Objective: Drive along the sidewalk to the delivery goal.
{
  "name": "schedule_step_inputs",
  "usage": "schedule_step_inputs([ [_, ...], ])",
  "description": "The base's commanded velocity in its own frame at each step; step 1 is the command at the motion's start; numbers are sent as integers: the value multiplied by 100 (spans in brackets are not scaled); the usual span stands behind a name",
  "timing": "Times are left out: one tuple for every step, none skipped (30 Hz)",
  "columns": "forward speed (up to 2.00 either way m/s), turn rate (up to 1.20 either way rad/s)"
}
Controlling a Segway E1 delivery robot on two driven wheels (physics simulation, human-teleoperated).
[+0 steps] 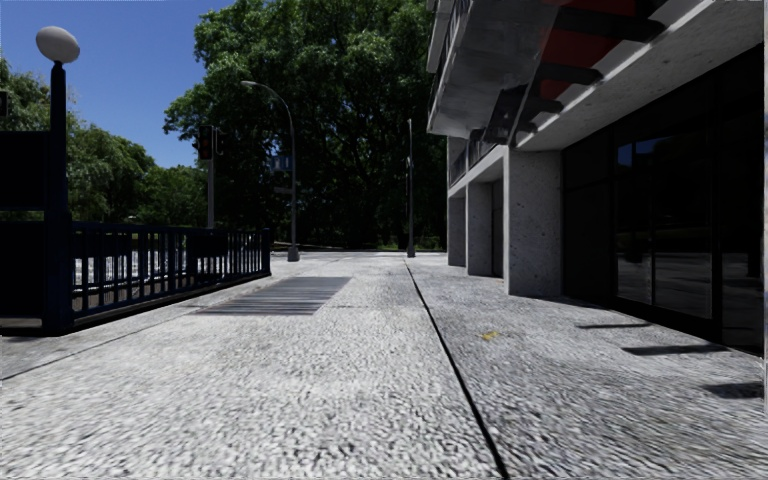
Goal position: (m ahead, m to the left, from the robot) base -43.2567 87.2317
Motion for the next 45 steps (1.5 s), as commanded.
schedule_step_inputs([
  [200,0],
  [200,0],
  [200,0],
  [200,0],
  [200,0],
  [200,0],
  [200,0],
  [200,0],
  [200,0],
  [200,0],
  [200,0],
  [200,0],
  [200,0],
  [200,0],
  [200,0],
  [200,0],
  [200,0],
  [200,0],
  [200,0],
  [200,0],
  [200,0],
  [200,0],
  [200,0],
  [200,0],
  [200,0],
  [200,0],
  [200,0],
  [200,0],
  [200,0],
  [200,0],
  [200,0],
  [200,0],
  [200,0],
  [200,0],
  [200,0],
  [200,0],
  [200,0],
  [200,0],
  [200,0],
  [200,0],
  [200,0],
  [200,0],
  [200,0],
  [200,0],
  [200,0],
])
